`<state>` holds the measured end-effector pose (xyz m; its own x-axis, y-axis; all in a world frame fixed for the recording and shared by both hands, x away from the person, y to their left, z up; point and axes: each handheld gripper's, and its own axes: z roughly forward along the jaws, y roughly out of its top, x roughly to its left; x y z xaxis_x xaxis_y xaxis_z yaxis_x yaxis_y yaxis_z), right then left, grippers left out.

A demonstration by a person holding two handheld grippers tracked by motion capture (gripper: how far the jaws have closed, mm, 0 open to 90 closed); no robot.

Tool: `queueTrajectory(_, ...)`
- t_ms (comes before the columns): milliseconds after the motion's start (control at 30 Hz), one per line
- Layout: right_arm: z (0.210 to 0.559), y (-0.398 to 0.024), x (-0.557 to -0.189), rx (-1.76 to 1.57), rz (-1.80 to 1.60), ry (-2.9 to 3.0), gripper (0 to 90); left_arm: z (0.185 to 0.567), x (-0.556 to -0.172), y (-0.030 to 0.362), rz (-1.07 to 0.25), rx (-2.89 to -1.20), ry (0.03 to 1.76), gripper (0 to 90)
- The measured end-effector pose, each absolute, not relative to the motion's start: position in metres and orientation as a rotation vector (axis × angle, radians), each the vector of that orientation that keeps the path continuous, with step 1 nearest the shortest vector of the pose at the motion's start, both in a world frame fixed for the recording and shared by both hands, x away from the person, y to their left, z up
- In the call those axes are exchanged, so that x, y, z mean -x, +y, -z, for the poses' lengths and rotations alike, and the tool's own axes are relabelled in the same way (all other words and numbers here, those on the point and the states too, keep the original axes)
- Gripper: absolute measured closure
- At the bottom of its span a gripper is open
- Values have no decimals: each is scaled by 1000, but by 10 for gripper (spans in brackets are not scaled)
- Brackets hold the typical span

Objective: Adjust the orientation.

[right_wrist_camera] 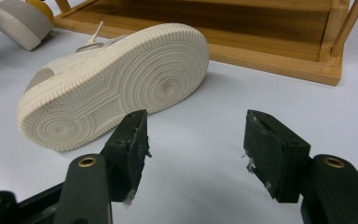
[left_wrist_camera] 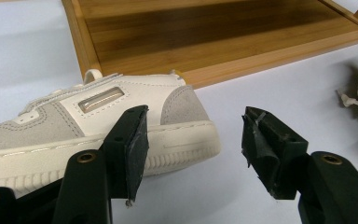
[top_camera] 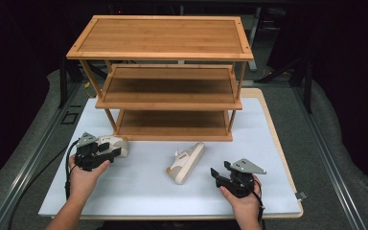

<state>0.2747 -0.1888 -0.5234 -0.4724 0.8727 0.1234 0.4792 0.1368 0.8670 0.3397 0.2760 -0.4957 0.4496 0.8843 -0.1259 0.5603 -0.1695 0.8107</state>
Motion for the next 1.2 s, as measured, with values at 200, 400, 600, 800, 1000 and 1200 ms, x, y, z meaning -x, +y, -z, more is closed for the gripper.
queueTrajectory(200,523,-189,-275,-1298,-1279,2006,400,497,-331,278,-477,-1853,1221,409)
queueTrajectory(400,523,-190,-274,-1296,-1281,2005,400,502,-314,285,-411,-1831,1276,419)
queueTrajectory(600,523,-190,-275,-1300,-1282,2004,400,499,-298,288,-431,-1811,1290,407)
queueTrajectory(800,523,-188,-274,-1299,-1284,2002,400,496,-291,293,-517,-1770,1354,360)
queueTrajectory(1000,523,-190,-275,-1298,-1283,2006,400,489,-295,279,-530,-1772,1288,398)
queueTrajectory(1200,524,-189,-275,-1295,-1282,2013,400,489,-314,263,-498,-1808,1275,446)
